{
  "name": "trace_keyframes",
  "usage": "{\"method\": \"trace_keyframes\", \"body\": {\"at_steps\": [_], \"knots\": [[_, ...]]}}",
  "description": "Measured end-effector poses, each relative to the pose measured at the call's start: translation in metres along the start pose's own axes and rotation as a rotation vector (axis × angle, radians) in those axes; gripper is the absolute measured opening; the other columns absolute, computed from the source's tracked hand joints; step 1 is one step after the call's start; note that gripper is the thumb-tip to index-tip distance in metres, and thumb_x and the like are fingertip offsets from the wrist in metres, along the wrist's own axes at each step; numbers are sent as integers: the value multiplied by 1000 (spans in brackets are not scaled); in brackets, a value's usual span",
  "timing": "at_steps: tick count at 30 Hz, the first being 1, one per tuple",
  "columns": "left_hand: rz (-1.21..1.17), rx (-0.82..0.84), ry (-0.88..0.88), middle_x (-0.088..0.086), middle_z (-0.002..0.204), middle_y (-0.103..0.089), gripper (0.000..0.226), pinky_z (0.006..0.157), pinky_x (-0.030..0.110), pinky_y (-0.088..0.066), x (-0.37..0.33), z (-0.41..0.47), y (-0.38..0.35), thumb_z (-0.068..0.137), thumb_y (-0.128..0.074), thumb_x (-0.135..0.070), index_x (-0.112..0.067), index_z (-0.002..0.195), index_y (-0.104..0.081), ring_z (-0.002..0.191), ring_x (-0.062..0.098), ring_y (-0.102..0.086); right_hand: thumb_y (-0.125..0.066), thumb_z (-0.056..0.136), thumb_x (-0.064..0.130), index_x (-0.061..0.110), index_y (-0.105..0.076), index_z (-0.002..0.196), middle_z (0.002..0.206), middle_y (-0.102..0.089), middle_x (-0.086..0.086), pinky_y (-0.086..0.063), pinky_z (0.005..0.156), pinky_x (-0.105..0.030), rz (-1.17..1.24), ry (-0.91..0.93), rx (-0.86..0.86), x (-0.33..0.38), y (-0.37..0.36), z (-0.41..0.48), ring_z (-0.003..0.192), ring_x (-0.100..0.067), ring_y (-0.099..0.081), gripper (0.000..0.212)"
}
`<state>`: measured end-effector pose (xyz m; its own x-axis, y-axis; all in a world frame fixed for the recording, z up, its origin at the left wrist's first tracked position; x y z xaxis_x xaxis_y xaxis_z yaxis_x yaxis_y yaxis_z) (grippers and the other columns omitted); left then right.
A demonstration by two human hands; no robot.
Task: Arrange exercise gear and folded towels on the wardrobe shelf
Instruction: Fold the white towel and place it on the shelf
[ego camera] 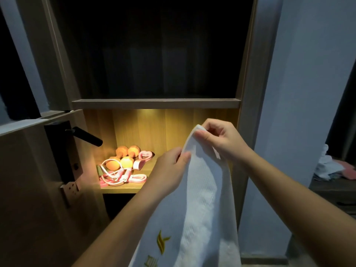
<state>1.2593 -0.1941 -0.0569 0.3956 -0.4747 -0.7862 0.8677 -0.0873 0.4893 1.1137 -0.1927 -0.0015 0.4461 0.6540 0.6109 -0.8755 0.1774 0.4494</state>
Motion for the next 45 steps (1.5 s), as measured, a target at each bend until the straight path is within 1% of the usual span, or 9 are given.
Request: {"method": "trace_keyframes", "body": {"at_steps": [5, 8, 11, 16, 19, 26, 32, 40, 45], "knots": [[-113, -51, 25, 8, 99, -67, 33, 79, 39, -52, 0, 17, 4, 102, -41, -36, -11, 103, -62, 91, 21, -64, -61, 93, 34, 11, -62, 91, 84, -61, -2, -51, 59, -15, -63, 18, -79, 15, 23, 34, 74, -9, -62, 23], [-35, -207, -101, 3, 83, -62, 31, 60, 19, -45, -24, 35, 26, 102, -41, -37, -15, 89, -59, 74, 6, -58, -60, 95, 36, 12, -62, 91, 87, -61, -3, -57, 64, -23, -116, 25, -155, 32, 41, 58, 81, -15, -64, 24], [34, -284, -207, 6, 82, -62, 34, 62, 35, -46, -56, 60, 52, 102, -43, -37, -8, 90, -58, 75, 19, -59, -55, 97, 36, 12, -59, 94, 90, -62, -6, -58, 73, -35, -158, 49, -251, 52, 58, 81, 85, -22, -64, 24], [9, -329, -306, 2, 65, -46, 43, 58, 33, -31, -96, 93, 79, 99, -48, -38, -2, 75, -46, 61, 15, -42, -56, 97, 37, 16, -56, 87, 77, -58, 4, -51, 64, -31, -312, 180, -373, 100, 95, 116, 72, -9, -56, 22], [-35, -315, -281, -3, 61, -38, 46, 57, 32, -28, -95, 102, 81, 97, -50, -42, -8, 67, -42, 58, 14, -35, -56, 95, 39, 23, -52, 84, 74, -56, 6, -40, 63, -33, -462, 191, -459, 124, 125, 136, 71, -16, -53, 20], [51, -337, -184, 0, 64, -49, 43, 58, 34, -33, -85, 104, 86, 98, -47, -40, -8, 71, -49, 67, 21, -48, -48, 99, 42, 25, -46, 86, 82, -56, 5, -32, 65, -29, -647, 98, -610, 131, 170, 137, 77, -20, -50, 21], [117, -498, -405, 7, 63, -54, 41, 53, 32, -35, -146, 93, 125, 93, -59, -39, -3, 73, -57, 59, 16, -48, -47, 100, 37, 25, -39, 77, 68, -46, 15, -31, 51, -17, -553, 90, -770, 130, 193, 121, 62, -3, -44, 27], [187, -326, -299, -4, 61, -63, 30, 53, 28, -41, -111, 70, 99, 88, -62, -46, -21, 70, -63, 59, 9, -58, -49, 99, 36, 24, -37, 68, 65, -47, 9, -35, 53, -22, -350, -52, -761, 69, 166, 69, 59, -5, -44, 35], [167, -178, -184, -6, 59, -60, 32, 53, 29, -39, -39, 49, 48, 87, -64, -46, -21, 68, -61, 57, 5, -54, -48, 100, 36, 26, -43, 73, 71, -50, 8, -36, 49, -7, -249, -162, -676, 13, 120, 14, 64, -5, -47, 29]]}}
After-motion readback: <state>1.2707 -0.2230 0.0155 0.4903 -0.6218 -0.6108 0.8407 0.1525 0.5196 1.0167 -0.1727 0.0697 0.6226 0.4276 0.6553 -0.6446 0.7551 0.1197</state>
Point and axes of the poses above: each hand's wrist, its own z-axis towards the middle knuckle, its own y-axis out of the back of the hand, x = y × z, the point moved 6 cm from there along z, towards the middle knuckle
